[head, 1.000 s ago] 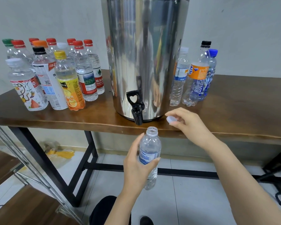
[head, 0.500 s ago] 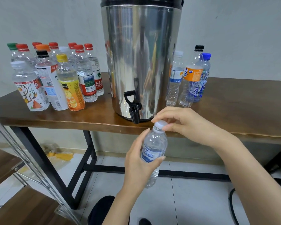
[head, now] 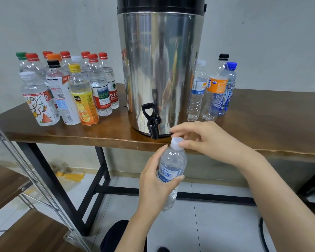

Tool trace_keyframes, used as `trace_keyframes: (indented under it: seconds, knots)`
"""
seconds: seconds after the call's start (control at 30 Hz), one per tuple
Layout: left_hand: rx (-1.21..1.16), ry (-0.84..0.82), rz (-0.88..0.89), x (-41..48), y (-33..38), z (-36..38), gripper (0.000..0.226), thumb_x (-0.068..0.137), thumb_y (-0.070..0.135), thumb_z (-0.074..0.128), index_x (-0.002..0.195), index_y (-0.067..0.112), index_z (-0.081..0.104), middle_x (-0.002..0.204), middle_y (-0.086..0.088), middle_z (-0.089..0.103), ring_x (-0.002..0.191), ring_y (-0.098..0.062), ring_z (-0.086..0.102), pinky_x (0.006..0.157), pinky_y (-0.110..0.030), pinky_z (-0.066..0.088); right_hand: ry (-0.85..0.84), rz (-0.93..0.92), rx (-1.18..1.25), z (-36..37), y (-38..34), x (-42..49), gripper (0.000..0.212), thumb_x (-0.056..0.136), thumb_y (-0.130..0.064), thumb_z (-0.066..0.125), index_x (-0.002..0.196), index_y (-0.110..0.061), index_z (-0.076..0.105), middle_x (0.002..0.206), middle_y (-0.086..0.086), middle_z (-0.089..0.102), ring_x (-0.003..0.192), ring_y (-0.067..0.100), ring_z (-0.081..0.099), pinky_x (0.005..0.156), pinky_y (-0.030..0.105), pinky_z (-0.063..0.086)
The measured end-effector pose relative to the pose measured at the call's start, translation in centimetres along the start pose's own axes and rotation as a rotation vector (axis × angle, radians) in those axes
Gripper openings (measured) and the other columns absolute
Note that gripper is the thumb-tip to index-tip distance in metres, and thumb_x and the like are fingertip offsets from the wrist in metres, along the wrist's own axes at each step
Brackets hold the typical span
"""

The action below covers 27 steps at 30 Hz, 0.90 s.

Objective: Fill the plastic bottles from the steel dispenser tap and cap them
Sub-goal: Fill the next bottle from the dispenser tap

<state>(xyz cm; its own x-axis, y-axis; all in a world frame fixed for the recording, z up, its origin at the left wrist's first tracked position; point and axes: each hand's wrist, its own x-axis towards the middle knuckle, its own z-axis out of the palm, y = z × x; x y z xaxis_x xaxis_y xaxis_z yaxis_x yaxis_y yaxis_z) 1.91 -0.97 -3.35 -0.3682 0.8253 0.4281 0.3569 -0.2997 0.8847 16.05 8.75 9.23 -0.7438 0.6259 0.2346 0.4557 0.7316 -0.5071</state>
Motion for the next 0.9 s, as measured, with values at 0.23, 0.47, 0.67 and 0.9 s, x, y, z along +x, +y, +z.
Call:
trace_keyframes:
  seconds: [0.23, 0.47, 0.67, 0.9]
  knots:
    - [0.002, 0.035, 0.014, 0.0, -0.2, -1.1, 0.082, 0.067, 0.008, 0.089, 0.136, 0.032, 0.052, 0.13, 0.018, 0.061, 0.123, -0.003, 0.055, 0.097, -0.017, 0.047, 0.127, -0.039, -0.012, 1.0, -1.0, 0.3, 0.034, 0.084, -0.044, 0.071, 0.117, -0.042, 0.063, 0.101, -0.026, 0.068, 0.098, 0.002, 0.05, 0.08, 0.018, 0.042]
    - [-0.021, 0.069, 0.028, 0.0, 0.1, -3.0, 0.083, 0.067, 0.008, 0.089, 0.135, 0.035, 0.051, 0.13, 0.02, 0.06, 0.123, -0.003, 0.056, 0.1, -0.024, 0.049, 0.431, -0.128, 0.042, 3.7, -2.1, 1.9, 0.039, 0.08, -0.052, 0.068, 0.114, -0.034, 0.066, 0.086, -0.019, 0.063, 0.089, 0.006, 0.05, 0.073, 0.025, 0.042]
    - [-0.008, 0.249, 0.07, 3.7, 1.7, -8.5, 0.086, 0.067, 0.009, 0.09, 0.138, 0.036, 0.049, 0.132, 0.019, 0.058, 0.122, -0.003, 0.057, 0.099, -0.034, 0.053, 0.774, -0.239, -0.233, 6.3, -3.3, 5.7, 0.043, 0.095, -0.031, 0.06, 0.134, -0.014, 0.056, 0.127, 0.004, 0.056, 0.116, 0.02, 0.046, 0.098, 0.027, 0.039]
    - [0.164, 0.517, 0.18, 13.9, 2.5, -14.3, 0.087, 0.068, 0.034, 0.089, 0.141, 0.043, 0.043, 0.141, 0.016, 0.053, 0.127, -0.007, 0.053, 0.104, -0.041, 0.05, 0.808, -0.295, -0.385, 9.4, -2.4, 9.2, 0.041, 0.092, -0.02, 0.067, 0.131, -0.011, 0.058, 0.131, 0.009, 0.058, 0.118, 0.028, 0.05, 0.097, 0.04, 0.045]
